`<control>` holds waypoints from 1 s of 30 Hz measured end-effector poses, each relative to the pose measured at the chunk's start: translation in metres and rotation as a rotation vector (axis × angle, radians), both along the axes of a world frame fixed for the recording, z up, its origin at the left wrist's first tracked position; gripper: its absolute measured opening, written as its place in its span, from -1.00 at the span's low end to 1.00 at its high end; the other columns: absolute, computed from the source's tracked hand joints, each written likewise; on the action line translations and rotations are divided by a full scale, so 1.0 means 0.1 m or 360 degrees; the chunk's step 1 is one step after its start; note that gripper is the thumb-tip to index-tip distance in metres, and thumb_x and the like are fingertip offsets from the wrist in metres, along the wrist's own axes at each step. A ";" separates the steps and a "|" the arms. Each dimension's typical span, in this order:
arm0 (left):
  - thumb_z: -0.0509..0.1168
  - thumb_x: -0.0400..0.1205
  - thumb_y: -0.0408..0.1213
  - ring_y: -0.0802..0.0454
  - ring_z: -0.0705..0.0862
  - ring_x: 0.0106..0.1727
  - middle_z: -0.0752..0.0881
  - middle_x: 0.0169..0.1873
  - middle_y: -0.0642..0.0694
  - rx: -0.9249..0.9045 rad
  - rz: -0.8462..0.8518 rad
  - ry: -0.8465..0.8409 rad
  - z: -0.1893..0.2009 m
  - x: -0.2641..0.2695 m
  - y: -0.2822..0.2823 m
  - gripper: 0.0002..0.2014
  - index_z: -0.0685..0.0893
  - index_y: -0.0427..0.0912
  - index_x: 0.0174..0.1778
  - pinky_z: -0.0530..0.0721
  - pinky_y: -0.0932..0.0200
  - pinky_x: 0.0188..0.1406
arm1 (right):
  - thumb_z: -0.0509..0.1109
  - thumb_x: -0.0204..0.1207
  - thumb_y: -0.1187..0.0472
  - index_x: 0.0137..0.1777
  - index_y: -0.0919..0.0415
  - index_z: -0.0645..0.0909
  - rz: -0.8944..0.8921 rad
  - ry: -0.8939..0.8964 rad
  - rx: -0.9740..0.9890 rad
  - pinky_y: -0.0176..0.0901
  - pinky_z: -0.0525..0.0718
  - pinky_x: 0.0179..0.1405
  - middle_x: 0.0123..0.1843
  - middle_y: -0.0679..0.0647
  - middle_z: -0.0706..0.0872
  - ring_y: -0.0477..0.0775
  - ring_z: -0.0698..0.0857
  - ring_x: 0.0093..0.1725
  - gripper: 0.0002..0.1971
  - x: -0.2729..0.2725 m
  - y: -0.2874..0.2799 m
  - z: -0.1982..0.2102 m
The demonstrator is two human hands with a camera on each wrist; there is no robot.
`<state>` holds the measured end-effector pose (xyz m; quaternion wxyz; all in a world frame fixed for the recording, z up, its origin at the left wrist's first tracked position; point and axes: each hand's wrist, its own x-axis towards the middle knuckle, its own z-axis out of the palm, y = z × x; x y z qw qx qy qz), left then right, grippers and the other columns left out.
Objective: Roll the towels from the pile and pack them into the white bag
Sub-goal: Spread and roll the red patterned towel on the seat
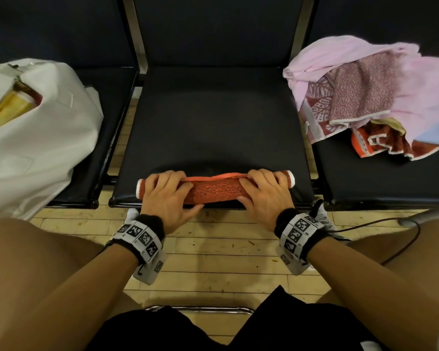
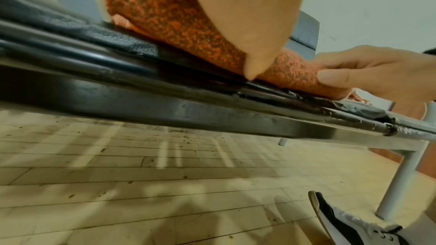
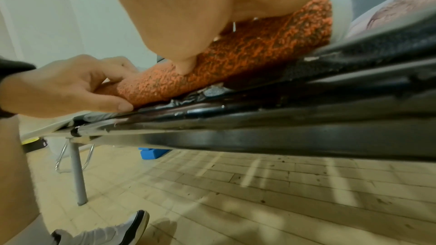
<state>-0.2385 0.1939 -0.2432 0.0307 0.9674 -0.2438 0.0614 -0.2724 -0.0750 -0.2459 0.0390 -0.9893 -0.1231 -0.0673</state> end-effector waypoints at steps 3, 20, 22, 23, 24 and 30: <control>0.48 0.47 0.05 -0.19 0.59 0.17 0.69 0.11 -0.12 0.0026 0.0029 -0.0035 0.00 -0.01 0.00 -0.55 0.72 -0.10 0.21 0.45 -0.25 0.17 | 0.10 0.67 -0.16 0.43 0.07 0.55 -0.0010 0.0116 0.0013 0.16 0.39 0.39 0.20 0.01 0.70 0.12 0.61 0.24 -0.52 0.07 -0.01 0.08; 0.20 0.52 0.37 -0.10 0.50 0.47 0.57 0.40 0.01 0.0091 0.0182 0.0327 -0.02 0.25 0.09 -0.29 0.33 0.15 0.56 0.02 -0.38 0.60 | 0.23 0.54 -0.33 0.44 0.04 0.46 -0.0029 0.0141 -0.0012 0.27 0.26 0.60 0.29 0.03 0.67 0.11 0.61 0.33 -0.39 0.10 -0.16 -0.08; 0.25 0.54 0.32 -0.09 0.55 0.42 0.62 0.32 0.03 0.0068 0.0149 0.0324 -0.02 0.25 0.13 -0.34 0.36 0.15 0.53 0.10 -0.35 0.60 | 0.29 0.54 -0.29 0.43 0.03 0.47 -0.0044 0.0112 -0.0046 0.19 0.37 0.51 0.17 -0.01 0.69 0.10 0.65 0.20 -0.43 0.10 -0.16 -0.08; 0.24 0.55 0.29 -0.10 0.59 0.35 0.65 0.24 0.03 0.0061 0.0121 0.0301 -0.02 0.25 0.16 -0.38 0.39 0.14 0.50 0.20 -0.32 0.57 | 0.30 0.54 -0.27 0.41 0.03 0.49 -0.0041 0.0095 -0.0065 0.14 0.43 0.43 0.13 -0.02 0.70 0.10 0.66 0.14 -0.45 0.09 -0.16 -0.08; 0.22 0.57 0.28 -0.11 0.62 0.27 0.66 0.16 0.02 0.0069 0.0096 0.0275 -0.02 0.24 0.19 -0.42 0.41 0.13 0.47 0.29 -0.28 0.50 | 0.30 0.55 -0.26 0.40 0.03 0.50 -0.0034 0.0079 -0.0078 0.12 0.47 0.35 0.10 -0.02 0.70 0.10 0.66 0.10 -0.47 0.09 -0.16 -0.08; 0.25 0.60 0.16 -0.08 0.61 0.15 0.67 0.07 0.02 0.0206 0.0056 0.0268 0.01 0.19 0.28 -0.49 0.45 0.09 0.45 0.41 -0.13 0.30 | 0.24 0.63 -0.12 0.46 0.02 0.42 0.0061 0.0214 -0.0134 0.07 0.50 0.20 0.14 0.01 0.68 0.13 0.63 0.10 -0.55 0.11 -0.13 0.01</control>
